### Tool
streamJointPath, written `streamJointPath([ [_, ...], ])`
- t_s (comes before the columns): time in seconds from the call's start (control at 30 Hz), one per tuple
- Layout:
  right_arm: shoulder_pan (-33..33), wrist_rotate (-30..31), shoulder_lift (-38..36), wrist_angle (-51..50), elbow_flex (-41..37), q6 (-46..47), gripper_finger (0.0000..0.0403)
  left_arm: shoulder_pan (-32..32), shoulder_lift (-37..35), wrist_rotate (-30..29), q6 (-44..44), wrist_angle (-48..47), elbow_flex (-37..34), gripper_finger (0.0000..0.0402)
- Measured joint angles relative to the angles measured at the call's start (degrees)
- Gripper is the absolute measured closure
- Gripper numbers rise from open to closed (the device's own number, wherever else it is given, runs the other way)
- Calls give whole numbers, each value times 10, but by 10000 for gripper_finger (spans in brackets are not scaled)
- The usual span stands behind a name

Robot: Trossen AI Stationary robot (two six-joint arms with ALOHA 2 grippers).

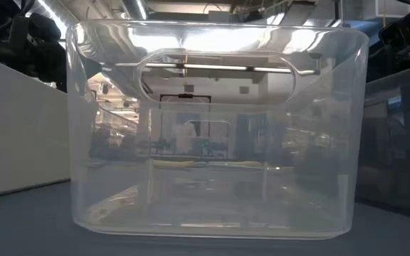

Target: Sort silverware by color (type)

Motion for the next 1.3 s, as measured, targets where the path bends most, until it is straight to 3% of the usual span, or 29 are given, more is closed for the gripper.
streamJointPath([
  [0.4,0,0,0,1,0,-11,393,0,0,0,0,0,0,398],
  [0.57,0,35,0,6,0,-13,393,0,0,0,0,0,0,398],
  [0.8,0,0,0,3,0,3,393,0,0,0,0,0,0,398],
  [1.1,0,0,0,9,0,5,392,0,0,0,-1,0,0,398],
  [1.3,0,0,0,23,0,80,342,0,0,0,-2,0,0,398],
])
